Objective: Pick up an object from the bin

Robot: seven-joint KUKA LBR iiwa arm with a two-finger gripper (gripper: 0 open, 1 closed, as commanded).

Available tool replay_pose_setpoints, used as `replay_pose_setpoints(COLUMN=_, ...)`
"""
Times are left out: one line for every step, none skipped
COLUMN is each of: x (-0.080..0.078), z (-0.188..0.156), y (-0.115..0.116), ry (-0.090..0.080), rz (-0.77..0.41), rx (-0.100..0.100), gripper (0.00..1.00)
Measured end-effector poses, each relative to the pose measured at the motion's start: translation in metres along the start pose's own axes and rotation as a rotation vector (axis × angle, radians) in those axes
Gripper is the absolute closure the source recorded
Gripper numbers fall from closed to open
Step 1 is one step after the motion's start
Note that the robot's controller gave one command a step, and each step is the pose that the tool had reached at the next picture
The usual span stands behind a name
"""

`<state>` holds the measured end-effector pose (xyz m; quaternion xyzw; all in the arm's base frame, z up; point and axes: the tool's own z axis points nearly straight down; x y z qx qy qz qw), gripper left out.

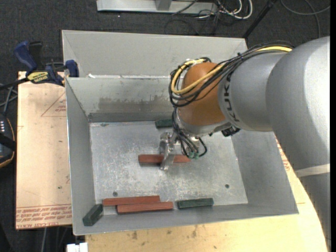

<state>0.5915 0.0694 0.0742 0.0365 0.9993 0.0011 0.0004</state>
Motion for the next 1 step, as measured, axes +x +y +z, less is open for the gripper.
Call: replay_pose_setpoints(x=0.0012, z=-0.0098, y=-0.0002, ry=0.005, rz=0.0, rx=0.001, gripper=1.0)
